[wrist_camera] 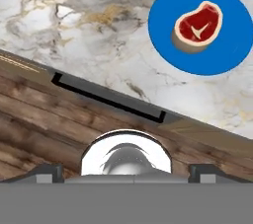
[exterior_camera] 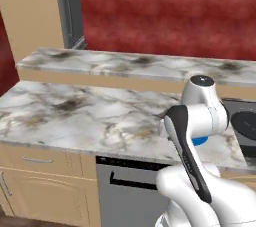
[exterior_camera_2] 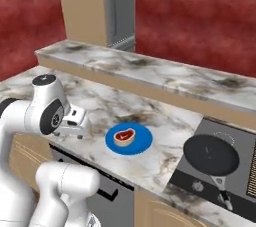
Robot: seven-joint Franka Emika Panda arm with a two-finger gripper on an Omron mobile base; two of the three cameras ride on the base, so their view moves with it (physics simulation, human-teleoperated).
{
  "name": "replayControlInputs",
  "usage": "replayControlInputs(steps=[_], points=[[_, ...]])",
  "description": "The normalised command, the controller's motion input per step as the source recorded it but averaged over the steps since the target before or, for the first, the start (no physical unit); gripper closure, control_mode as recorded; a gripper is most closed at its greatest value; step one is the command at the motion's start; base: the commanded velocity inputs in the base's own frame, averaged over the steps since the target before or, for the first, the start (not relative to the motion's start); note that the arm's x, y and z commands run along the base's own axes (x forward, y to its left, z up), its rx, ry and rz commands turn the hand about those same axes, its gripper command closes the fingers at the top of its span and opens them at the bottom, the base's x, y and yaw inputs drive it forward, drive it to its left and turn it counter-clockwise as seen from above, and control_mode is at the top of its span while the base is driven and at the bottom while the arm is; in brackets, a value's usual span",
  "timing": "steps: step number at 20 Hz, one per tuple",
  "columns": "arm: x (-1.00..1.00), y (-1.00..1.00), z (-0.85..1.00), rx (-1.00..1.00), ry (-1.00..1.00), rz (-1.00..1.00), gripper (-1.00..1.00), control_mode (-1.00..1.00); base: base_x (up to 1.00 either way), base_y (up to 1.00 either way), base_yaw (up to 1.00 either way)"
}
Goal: Place one of the steaks on the plate and the other in the bowl. Then place the bowl in the fridge.
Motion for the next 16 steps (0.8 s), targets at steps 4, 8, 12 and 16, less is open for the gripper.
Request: replayControlInputs(steps=[4, 8, 12, 16], points=[[0.0, 0.0, 0.0, 0.0, 0.0, 0.0, -1.0, 1.0, 0.0, 0.89, -0.45], [0.0, 0.0, 0.0, 0.0, 0.0, 0.0, -1.0, 1.0, -0.02, 1.0, -0.42], [0.0, 0.0, 0.0, 0.0, 0.0, 0.0, -1.0, 1.0, -0.03, 1.0, -0.4], [0.0, 0.0, 0.0, 0.0, 0.0, 0.0, -1.0, 1.0, -0.18, 1.0, -0.37]])
